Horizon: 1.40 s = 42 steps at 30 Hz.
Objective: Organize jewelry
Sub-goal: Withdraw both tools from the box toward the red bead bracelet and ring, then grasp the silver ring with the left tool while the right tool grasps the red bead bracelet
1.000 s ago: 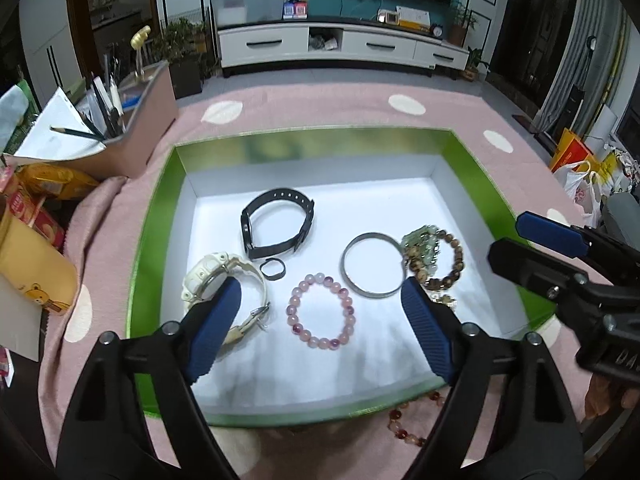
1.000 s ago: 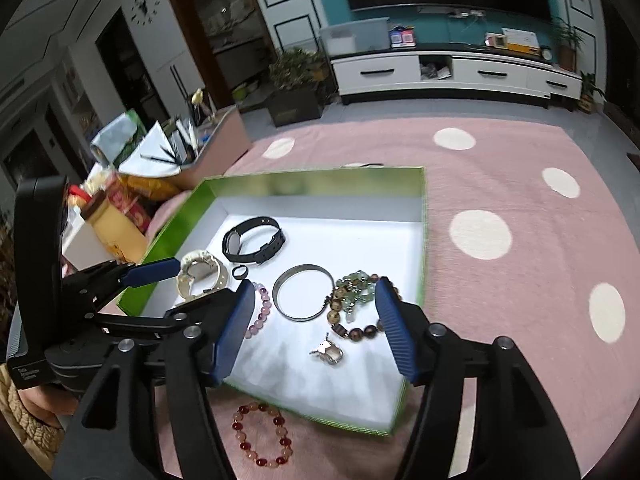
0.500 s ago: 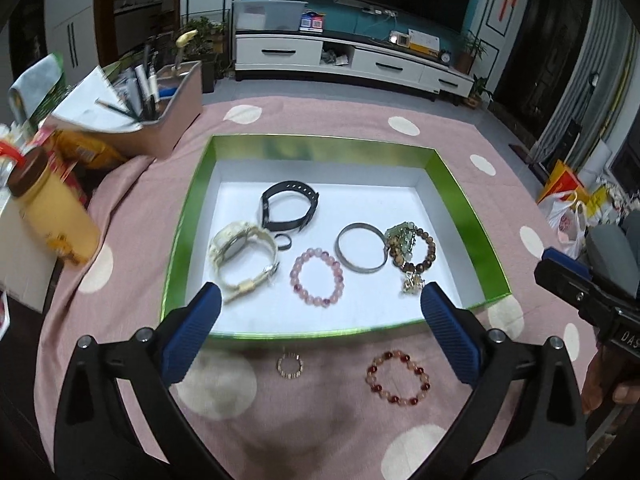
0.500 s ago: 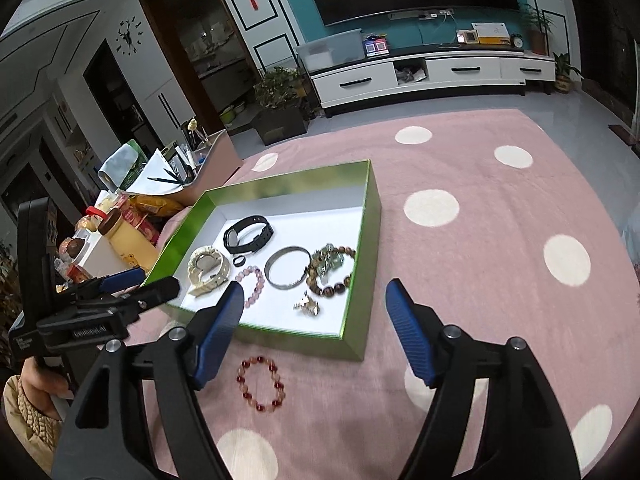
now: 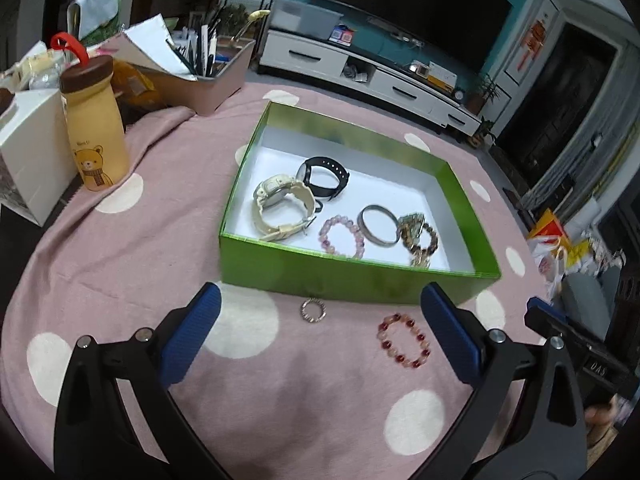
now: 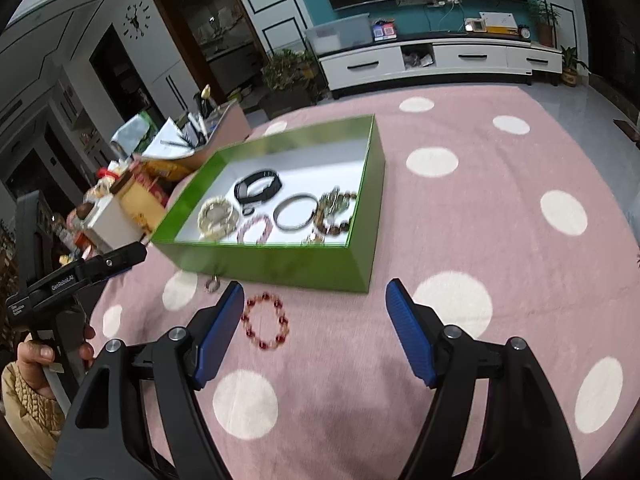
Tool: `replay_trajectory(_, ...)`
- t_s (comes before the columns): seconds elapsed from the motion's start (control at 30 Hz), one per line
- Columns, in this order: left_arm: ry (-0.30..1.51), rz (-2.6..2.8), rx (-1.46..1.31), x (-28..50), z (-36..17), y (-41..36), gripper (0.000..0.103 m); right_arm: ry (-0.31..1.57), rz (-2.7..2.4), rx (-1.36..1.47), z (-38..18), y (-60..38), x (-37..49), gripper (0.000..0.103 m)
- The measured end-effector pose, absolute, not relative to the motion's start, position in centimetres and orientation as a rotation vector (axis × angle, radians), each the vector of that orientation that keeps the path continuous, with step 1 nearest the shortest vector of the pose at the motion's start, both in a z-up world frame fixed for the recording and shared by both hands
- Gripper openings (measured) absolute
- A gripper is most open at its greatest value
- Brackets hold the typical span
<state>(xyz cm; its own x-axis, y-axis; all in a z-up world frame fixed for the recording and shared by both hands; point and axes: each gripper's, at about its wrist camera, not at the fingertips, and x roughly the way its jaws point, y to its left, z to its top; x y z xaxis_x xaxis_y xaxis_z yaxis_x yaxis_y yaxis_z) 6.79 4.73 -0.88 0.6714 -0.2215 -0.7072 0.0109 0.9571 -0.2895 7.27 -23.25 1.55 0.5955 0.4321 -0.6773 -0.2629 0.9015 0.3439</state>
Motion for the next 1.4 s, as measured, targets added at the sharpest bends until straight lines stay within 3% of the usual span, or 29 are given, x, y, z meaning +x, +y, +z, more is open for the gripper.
replay_trajectory(0.3,0.896,-0.145,-0.103,5.0,-4.1,2.3,0.101,0.91,0.446,0.138,-1.7,-20.6,6.0,0.073)
replay_trajectory(0.53,0.927,-0.104,-0.105,6.2,-5.8,1.8,0.101,0.94,0.471,0.059,-3.6,-17.8,6.5,0.053)
replay_trajectory(0.77,0.909,-0.101,-0.057,7.4,-6.4,0.9,0.101,0.946,0.482,0.01,-4.5,-16.3,7.5,0.041)
replay_trajectory(1.17,0.926,-0.092,-0.017,10.1,-7.8,0.2,0.07,0.937,0.451,-0.089,-5.2,-13.9,8.7,0.025)
replay_trajectory(1.4,0.913,-0.089,0.027,10.6,-8.3,-0.3,0.056,0.918,0.419,-0.142,-5.4,-13.3,9.1,0.008)
